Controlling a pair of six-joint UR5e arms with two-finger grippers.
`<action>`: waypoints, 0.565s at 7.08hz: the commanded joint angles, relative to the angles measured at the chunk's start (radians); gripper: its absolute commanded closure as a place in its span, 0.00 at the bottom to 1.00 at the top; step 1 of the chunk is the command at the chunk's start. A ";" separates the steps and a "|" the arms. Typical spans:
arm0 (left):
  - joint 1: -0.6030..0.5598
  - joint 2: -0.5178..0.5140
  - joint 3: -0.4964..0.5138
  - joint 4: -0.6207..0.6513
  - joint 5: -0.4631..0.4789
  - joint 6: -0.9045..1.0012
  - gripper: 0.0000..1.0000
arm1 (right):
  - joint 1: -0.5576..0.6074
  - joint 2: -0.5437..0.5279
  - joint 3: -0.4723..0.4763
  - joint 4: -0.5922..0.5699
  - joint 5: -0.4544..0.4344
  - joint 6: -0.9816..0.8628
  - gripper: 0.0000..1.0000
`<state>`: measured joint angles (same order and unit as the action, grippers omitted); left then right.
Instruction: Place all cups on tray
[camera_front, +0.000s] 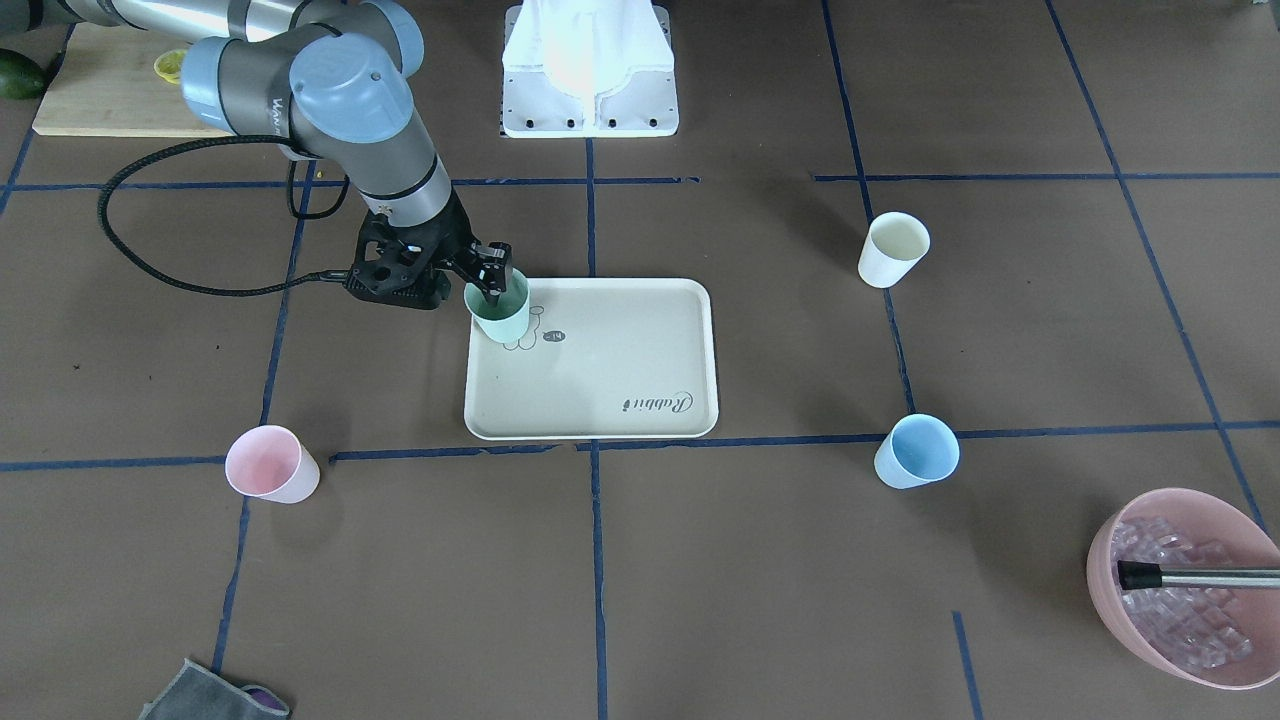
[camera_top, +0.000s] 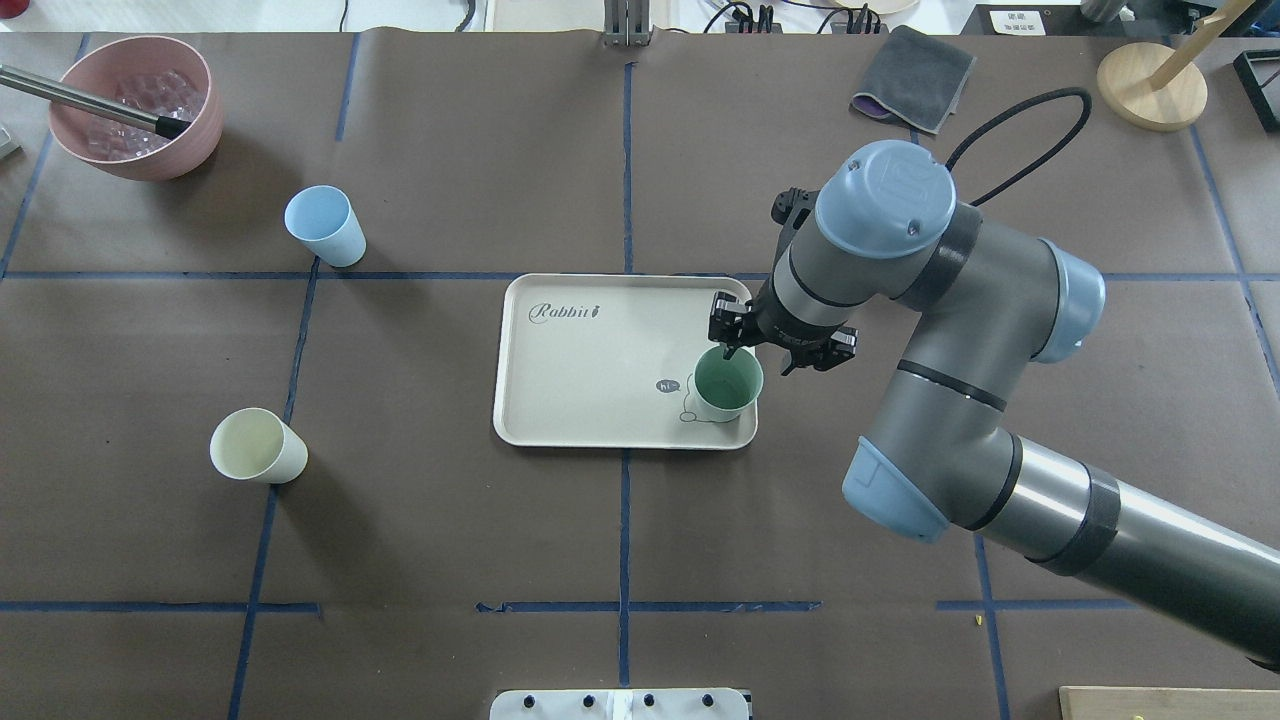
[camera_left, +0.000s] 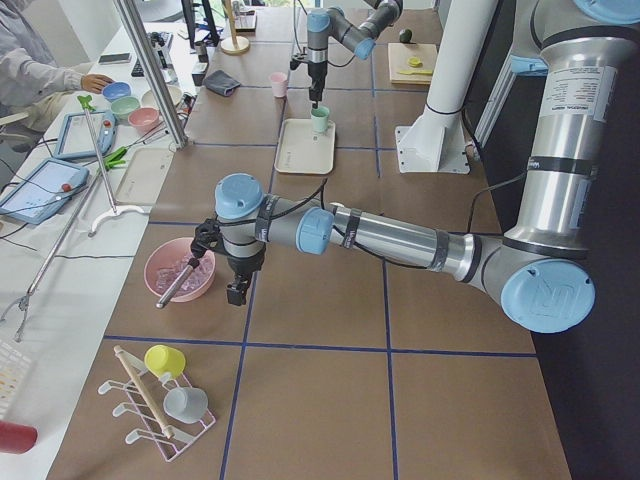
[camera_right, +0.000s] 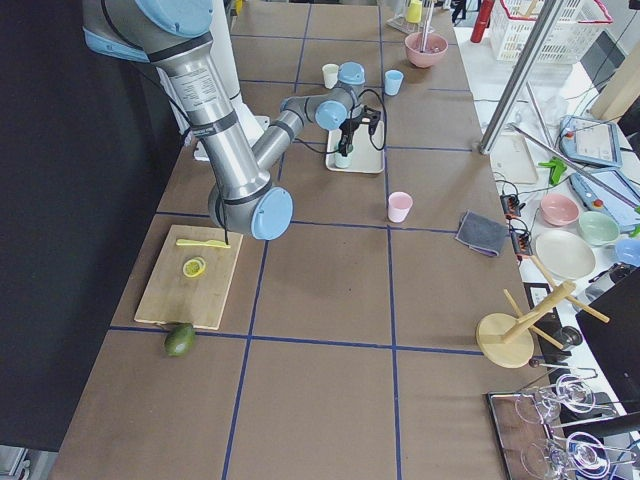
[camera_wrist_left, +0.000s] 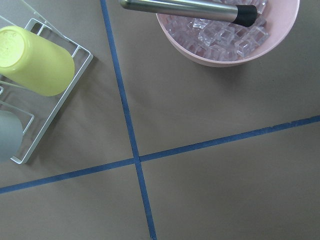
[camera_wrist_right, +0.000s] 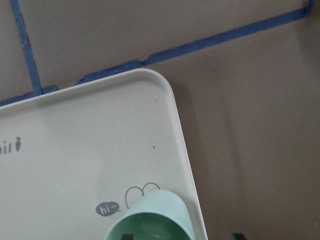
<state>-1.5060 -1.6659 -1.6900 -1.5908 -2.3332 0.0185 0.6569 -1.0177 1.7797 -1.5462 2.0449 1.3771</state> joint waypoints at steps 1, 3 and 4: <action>0.012 -0.006 -0.010 -0.002 -0.018 -0.002 0.01 | 0.146 -0.015 0.082 -0.178 0.111 -0.228 0.00; 0.091 -0.052 -0.042 -0.012 -0.018 -0.122 0.01 | 0.310 -0.153 0.158 -0.264 0.159 -0.605 0.00; 0.124 -0.107 -0.043 -0.011 -0.018 -0.240 0.01 | 0.417 -0.256 0.159 -0.258 0.220 -0.830 0.00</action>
<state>-1.4243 -1.7179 -1.7259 -1.6013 -2.3512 -0.0973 0.9557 -1.1651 1.9252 -1.7923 2.2039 0.8008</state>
